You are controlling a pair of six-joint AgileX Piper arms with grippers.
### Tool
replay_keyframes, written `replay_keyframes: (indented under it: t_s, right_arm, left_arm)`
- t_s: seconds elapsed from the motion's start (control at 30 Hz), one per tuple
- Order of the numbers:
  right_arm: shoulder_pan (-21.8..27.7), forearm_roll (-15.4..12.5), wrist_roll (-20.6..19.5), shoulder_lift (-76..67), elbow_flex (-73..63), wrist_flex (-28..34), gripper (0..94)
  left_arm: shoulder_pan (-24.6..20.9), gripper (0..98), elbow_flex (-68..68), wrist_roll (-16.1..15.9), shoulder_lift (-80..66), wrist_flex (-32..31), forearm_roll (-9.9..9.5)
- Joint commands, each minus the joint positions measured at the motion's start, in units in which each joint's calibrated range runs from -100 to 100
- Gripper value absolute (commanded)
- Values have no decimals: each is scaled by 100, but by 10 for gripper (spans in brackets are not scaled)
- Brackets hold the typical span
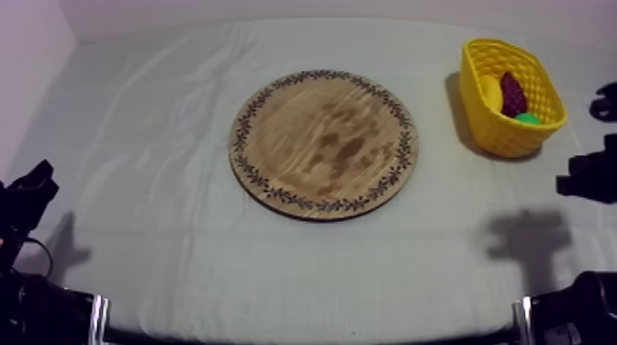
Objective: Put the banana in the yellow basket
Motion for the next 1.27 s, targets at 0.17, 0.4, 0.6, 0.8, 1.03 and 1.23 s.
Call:
replay_keyframes:
  t_s: [0.17, 0.4, 0.6, 0.8, 1.03, 1.23]
  right_arm:
    - [-293, -123, -303, -2569, 1134, -211, 8]
    - [-619, -87, -362, -2977, 1327, -269, 7]
    - [-674, -69, -225, -3009, 1488, -945, 7]
    - [-680, -69, -111, -3013, 1509, -1050, 7]
    - [-681, -69, -92, -3013, 1512, -1062, 7]
    - [-681, -69, -91, -3013, 1512, -1063, 7]
  left_arm:
    - [-2, 1, 0, -1, 0, 3, 1]
    - [-2, 1, 0, -1, 0, 3, 1]
    - [-2, 1, 0, -1, 0, 3, 1]
    - [-2, 1, 0, -1, 0, 3, 1]
    - [-2, 1, 0, -1, 0, 3, 1]
    - [-2, 1, 0, -1, 0, 3, 1]
